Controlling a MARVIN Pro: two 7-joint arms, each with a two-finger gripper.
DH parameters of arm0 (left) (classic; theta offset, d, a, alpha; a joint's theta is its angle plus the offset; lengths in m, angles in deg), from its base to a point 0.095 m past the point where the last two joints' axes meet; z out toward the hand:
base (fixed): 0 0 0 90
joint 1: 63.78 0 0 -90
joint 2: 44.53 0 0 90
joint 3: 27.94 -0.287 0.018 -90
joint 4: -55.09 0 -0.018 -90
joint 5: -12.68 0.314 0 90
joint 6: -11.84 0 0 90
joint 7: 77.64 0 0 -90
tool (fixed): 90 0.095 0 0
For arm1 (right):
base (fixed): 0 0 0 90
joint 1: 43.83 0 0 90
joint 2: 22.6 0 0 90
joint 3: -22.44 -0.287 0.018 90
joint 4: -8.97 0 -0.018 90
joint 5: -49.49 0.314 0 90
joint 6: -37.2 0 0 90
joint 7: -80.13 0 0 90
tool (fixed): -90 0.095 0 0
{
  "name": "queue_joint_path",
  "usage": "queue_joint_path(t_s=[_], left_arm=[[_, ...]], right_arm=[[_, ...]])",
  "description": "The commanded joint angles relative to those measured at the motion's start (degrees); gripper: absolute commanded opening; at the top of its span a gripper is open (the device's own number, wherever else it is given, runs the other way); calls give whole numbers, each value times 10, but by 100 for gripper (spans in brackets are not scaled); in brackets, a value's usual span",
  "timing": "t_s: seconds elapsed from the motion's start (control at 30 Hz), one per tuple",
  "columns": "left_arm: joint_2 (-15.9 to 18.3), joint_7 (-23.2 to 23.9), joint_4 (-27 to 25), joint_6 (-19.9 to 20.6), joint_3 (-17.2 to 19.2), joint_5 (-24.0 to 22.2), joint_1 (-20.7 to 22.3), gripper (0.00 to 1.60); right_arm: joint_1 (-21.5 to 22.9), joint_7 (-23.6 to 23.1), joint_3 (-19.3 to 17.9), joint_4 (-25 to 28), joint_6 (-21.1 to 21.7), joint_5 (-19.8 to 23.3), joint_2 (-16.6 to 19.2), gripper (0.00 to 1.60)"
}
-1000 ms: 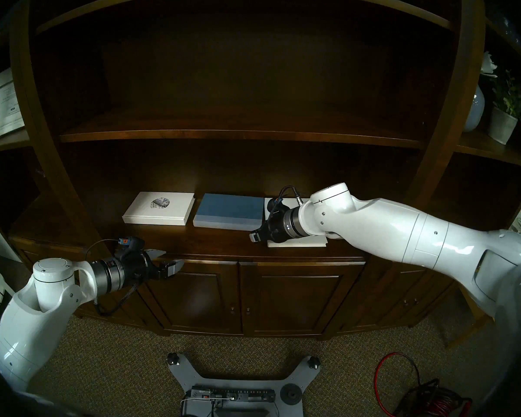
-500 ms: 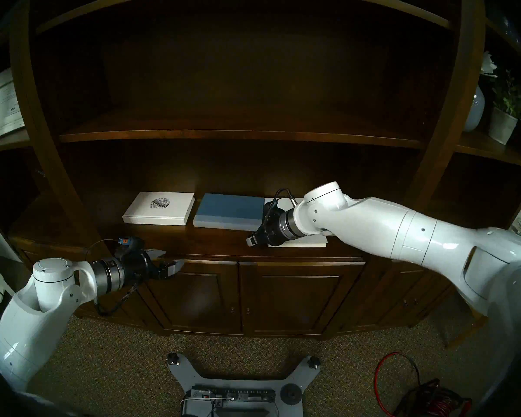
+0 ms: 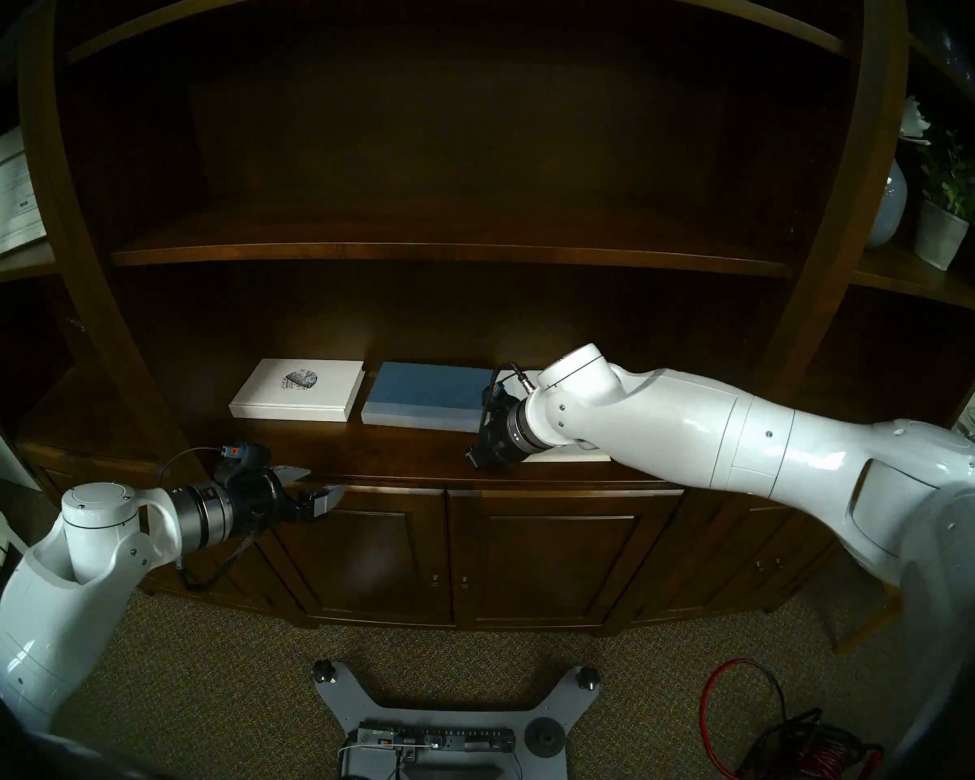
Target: Close the books and align them horizontally on the shelf
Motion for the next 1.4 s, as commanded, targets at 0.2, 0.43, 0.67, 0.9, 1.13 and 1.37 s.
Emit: queue_joint_path(t_s=[0.2,0.43,0.67,0.9,1.13,1.37], left_arm=[[-1,-1,-13,-8,7,0,10,160],[0,-1,-13,-8,7,0,10,160],[-1,-1,-13,-8,7,0,10,160],[-1,-1,-14,-9,7,0,10,160],[-1,-1,-14,-9,7,0,10,160],[-1,-1,-14,-8,7,0,10,160]], right_arm=[[1,119,-25,31,25,30,22,128],[8,158,-37,63,33,62,53,131],[5,197,-44,80,39,88,68,135],[-3,231,-41,82,36,109,74,141],[-1,265,-32,102,33,98,53,160],[3,325,-15,94,48,84,24,160]])
